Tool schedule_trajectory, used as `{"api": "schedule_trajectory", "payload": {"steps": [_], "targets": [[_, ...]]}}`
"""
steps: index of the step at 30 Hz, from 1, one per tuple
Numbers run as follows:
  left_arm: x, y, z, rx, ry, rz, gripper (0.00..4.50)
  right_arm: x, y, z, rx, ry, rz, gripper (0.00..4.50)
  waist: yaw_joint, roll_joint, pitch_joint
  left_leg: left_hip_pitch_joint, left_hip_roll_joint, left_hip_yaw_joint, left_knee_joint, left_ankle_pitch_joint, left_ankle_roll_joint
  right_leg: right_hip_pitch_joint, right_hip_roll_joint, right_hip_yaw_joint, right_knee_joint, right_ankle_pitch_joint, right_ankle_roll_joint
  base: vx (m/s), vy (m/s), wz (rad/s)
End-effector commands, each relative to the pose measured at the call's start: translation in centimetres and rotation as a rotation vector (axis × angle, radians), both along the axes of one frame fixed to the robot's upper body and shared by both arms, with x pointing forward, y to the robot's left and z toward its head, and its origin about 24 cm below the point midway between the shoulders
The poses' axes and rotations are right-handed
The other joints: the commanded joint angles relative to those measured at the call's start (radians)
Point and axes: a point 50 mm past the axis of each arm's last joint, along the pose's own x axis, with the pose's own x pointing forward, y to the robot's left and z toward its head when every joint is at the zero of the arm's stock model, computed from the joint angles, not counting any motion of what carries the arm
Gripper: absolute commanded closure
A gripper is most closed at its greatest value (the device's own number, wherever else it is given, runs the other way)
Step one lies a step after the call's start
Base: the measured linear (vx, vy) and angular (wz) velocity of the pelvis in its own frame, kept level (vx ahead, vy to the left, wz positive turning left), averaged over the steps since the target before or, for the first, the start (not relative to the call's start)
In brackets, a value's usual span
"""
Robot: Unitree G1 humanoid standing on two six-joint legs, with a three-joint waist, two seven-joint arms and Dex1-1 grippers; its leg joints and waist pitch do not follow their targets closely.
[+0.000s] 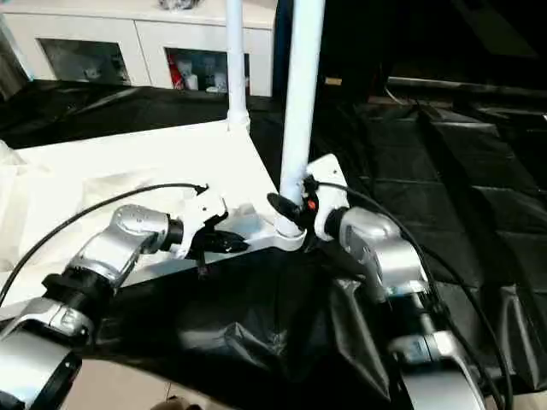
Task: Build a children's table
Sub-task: Insert table leg to table base
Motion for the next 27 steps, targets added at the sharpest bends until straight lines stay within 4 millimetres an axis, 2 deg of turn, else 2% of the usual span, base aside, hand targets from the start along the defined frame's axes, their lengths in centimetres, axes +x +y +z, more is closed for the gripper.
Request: {"api": "schedule_trajectory", "payload": {"steps": [1,2,8,16,18,19,23,27], "targets": [[0.2,0.6,0.0,0.029,0.01,0.014,4.5,0.2,-0.1,-0.2,-0.013,0.004,-0.003,2.59,0.006,-0.011,-0.073,0.008,0.05,-0.017,-0.069,-0.186,0.034,0.055,-0.095,0.054,-0.086,-0.323,-0.18,0.0,0.0,0.0],[0.2,0.6,0.0,0.029,0.007,0.017,4.5,0.3,-0.1,-0.3,-0.014,0.015,-0.002,2.59,0.006,-0.009,-0.072,0.009,0.052,-0.019,-0.07,-0.192,0.032,0.054,-0.095,0.053,-0.085,-0.323,-0.182,0.0,0.0,0.0],[0.3,0.7,0.0,0.028,0.008,0.025,4.5,0.1,0.0,-0.9,-0.039,0.053,0.054,2.59,0.005,-0.014,-0.072,0.01,0.052,-0.019,-0.071,-0.21,0.026,0.054,-0.094,0.053,-0.087,-0.332,-0.183,0.0,0.0,0.0],[0.3,0.7,0.1,0.028,0.002,0.024,4.5,0.0,-0.4,-0.6,-0.06,0.053,0.082,2.59,0.007,-0.015,-0.074,0.01,0.053,-0.018,-0.07,-0.186,0.036,0.056,-0.094,0.054,-0.082,-0.285,-0.196,0.0,0.0,0.0],[0.3,0.6,0.2,0.019,-0.003,0.012,4.5,0.2,-0.4,-0.6,-0.049,0.049,0.073,2.59,0.008,-0.015,-0.073,0.009,0.053,-0.018,-0.069,-0.189,0.035,0.056,-0.096,0.054,-0.083,-0.296,-0.197,0.0,0.0,0.0],[0.2,0.4,0.3,0.012,-0.001,0.005,4.5,0.4,-0.4,-0.6,-0.037,0.053,0.067,2.59,0.008,-0.011,-0.073,0.01,0.053,-0.019,-0.069,-0.193,0.034,0.056,-0.096,0.053,-0.084,-0.303,-0.195,0.0,0.0,0.0],[0.1,0.4,0.3,0.014,-0.001,-0.004,4.5,1.0,-0.2,-0.7,0.04,0.08,0.039,2.59,0.004,-0.012,-0.071,0.012,0.052,-0.02,-0.07,-0.221,0.025,0.054,-0.097,0.053,-0.092,-0.366,-0.184,0.0,0.0,0.0],[0.2,0.5,0.3,0.014,-0.004,0.007,4.5,1.1,-0.7,-0.8,0.094,0.094,0.007,2.59,0.005,-0.014,-0.072,0.011,0.054,-0.02,-0.071,-0.215,0.026,0.055,-0.097,0.053,-0.088,-0.338,-0.19,0.0,0.0,0.0]]}}
